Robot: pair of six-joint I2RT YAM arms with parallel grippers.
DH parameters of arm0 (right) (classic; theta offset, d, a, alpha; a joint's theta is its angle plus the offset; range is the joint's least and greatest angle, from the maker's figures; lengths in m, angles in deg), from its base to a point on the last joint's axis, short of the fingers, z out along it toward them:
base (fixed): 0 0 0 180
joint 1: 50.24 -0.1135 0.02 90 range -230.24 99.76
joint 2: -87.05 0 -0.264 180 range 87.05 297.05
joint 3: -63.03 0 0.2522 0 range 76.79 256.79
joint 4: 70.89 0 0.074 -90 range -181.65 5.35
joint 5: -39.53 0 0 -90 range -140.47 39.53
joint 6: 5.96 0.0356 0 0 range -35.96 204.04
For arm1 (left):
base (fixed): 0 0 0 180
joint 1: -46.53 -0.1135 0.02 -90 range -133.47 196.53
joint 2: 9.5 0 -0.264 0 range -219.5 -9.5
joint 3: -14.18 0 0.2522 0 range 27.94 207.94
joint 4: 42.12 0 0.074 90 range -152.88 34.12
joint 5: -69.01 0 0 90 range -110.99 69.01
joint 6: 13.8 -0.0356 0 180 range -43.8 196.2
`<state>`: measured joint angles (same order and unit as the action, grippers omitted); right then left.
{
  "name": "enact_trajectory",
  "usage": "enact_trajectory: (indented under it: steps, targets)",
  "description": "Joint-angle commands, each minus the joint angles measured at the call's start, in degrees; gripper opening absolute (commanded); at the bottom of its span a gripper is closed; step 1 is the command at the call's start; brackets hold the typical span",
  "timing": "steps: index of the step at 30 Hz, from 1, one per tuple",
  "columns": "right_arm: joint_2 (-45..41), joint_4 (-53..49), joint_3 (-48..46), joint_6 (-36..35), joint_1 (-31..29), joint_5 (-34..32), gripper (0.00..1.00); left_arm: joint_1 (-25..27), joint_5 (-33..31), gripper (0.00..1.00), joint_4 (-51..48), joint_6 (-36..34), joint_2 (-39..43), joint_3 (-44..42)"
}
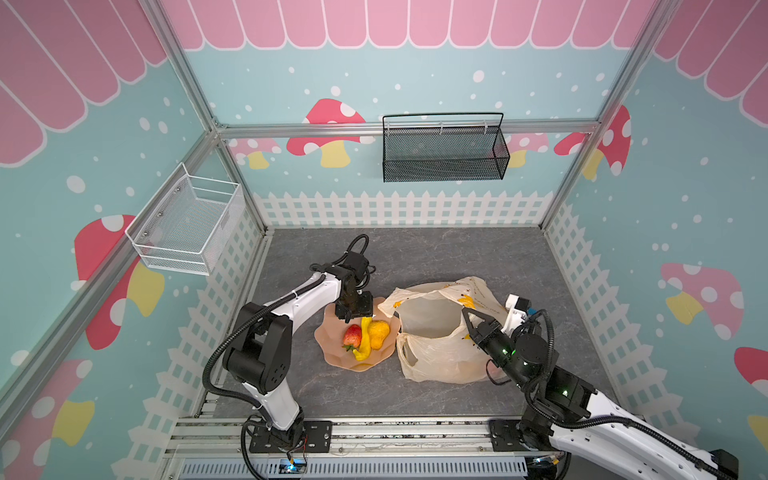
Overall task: Place the fruits into the plastic bag
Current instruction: 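Lower the left gripper into the bowl and grasp the green-yellow banana, then lift the banana with the left gripper and carry it over the bag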
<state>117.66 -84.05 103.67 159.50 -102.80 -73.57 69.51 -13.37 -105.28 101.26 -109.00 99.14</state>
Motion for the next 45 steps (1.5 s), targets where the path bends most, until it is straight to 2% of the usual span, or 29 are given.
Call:
enact_trajectory:
  steps: [1, 4, 15, 32, 45]
  targets:
    - [-0.37, -0.13, 0.88, -0.34, -0.10, -0.51, 0.00, 0.20, -1.72, 0.59, 3.09, 2.66, -1.02, -0.67]
    - [-0.11, -0.10, 1.07, -0.68, -0.13, -0.37, 0.00, 2.01, -2.26, 0.57, 4.39, 3.53, -2.00, -0.79]
    - [-0.88, -0.41, 0.80, -0.33, -0.13, -0.95, 0.00, 2.95, -4.08, 0.53, 5.51, 5.40, -4.98, -1.22]
    - [-0.99, -0.87, 0.81, -0.01, -0.15, -1.43, 0.00, 2.68, -5.77, 0.33, 5.81, 3.20, -5.61, -2.12]
    - [-1.18, -1.32, 0.97, 0.11, -0.18, -1.52, 0.00, 2.40, -4.46, 0.21, 2.29, 0.59, -2.30, -0.68]
